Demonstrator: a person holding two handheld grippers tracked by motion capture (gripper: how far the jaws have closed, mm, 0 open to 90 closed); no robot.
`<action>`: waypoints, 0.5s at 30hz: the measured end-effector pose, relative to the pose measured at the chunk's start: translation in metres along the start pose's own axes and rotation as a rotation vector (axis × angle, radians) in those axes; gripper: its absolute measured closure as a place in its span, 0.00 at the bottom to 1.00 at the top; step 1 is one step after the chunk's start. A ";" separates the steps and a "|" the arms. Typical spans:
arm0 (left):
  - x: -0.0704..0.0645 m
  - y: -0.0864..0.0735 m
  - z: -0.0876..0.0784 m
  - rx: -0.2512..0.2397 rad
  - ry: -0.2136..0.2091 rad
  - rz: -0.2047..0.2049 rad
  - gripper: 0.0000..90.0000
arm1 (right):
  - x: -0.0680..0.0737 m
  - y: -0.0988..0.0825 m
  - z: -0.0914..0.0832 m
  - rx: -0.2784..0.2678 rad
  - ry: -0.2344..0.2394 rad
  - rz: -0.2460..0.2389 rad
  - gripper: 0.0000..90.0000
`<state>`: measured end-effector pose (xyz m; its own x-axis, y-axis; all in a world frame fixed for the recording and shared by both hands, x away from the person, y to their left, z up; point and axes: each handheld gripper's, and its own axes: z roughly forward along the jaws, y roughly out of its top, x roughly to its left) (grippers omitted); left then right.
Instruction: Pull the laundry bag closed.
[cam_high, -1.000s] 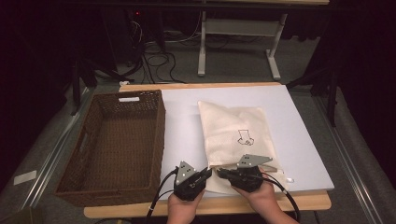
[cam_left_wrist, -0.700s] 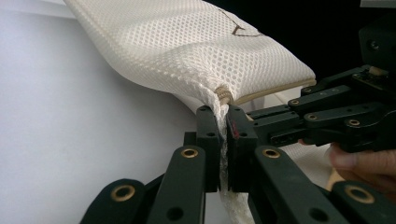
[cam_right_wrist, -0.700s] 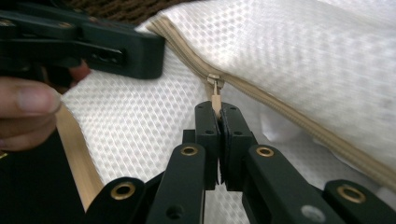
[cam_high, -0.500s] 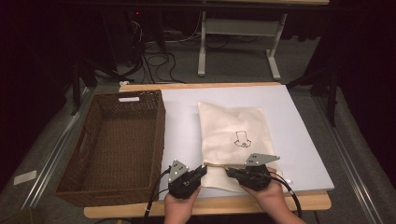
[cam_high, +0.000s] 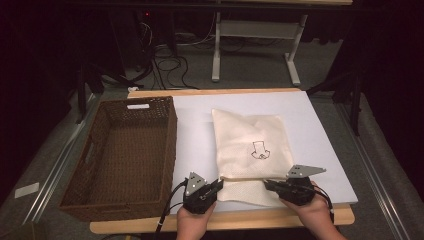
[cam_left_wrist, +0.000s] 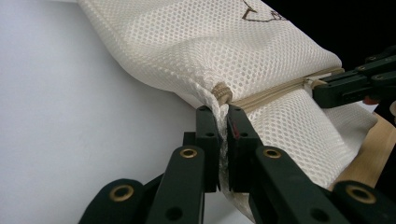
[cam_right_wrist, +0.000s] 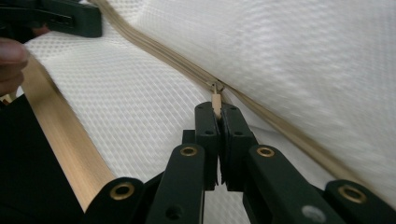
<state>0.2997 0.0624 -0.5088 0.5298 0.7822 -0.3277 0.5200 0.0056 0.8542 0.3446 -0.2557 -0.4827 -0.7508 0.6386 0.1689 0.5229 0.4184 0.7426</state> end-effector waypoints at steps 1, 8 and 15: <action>0.000 0.000 0.000 0.001 0.000 0.001 0.95 | -0.006 -0.003 -0.004 0.000 -0.006 0.016 0.98; 0.000 0.000 0.000 0.005 0.000 0.006 0.95 | -0.017 -0.010 -0.014 -0.002 -0.013 0.045 0.98; 0.001 0.000 -0.001 0.010 0.003 0.002 0.95 | -0.027 -0.017 -0.023 -0.006 -0.036 0.059 0.98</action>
<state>0.2995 0.0642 -0.5092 0.5284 0.7844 -0.3248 0.5255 -0.0017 0.8508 0.3465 -0.2948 -0.4847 -0.7039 0.6846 0.1890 0.5632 0.3759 0.7359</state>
